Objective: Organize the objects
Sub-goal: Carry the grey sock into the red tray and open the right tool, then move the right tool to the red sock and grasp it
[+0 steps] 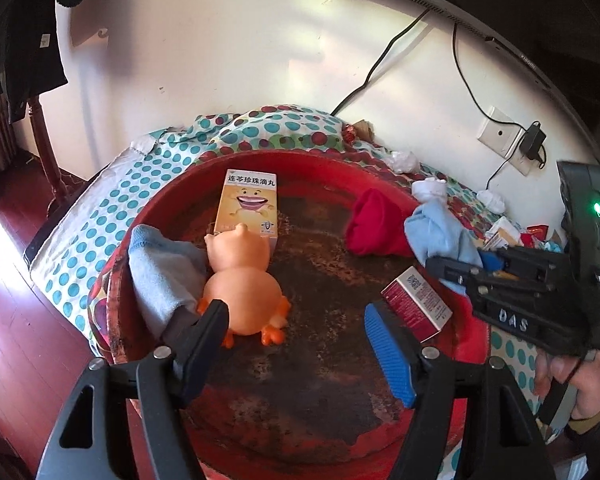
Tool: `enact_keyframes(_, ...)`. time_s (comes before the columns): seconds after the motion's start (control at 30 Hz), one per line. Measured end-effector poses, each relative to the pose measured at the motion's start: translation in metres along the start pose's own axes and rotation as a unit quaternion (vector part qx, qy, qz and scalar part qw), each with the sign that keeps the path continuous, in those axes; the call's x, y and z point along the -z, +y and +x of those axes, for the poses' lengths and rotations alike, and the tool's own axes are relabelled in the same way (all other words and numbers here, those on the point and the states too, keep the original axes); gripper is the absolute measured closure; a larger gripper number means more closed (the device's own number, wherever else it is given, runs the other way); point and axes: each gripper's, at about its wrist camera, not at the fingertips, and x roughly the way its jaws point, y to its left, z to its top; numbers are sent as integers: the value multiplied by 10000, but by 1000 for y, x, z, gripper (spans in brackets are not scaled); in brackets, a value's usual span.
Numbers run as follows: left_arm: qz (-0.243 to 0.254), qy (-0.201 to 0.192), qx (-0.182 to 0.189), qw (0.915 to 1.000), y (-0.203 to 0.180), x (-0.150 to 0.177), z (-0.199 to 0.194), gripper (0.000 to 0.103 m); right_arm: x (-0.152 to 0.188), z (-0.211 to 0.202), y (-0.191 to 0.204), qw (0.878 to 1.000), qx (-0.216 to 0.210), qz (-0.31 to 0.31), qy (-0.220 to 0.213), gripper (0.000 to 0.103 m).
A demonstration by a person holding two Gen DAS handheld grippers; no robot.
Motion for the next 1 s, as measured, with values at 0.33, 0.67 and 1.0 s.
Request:
enact_keyframes(0.33, 121, 14, -144, 9998, -4, 2, 3, 30, -15, 21, -6, 9998, 170, 77, 73, 73)
enact_keyframes(0.67, 507, 38, -390, 9979, -18, 6, 7, 30, -8, 18, -4, 9999, 116, 40, 41, 60)
enact_keyframes(1.0, 752, 97, -474, 9960, -29, 10, 12, 30, -1, -10, -9, 9996, -1, 131, -241, 34)
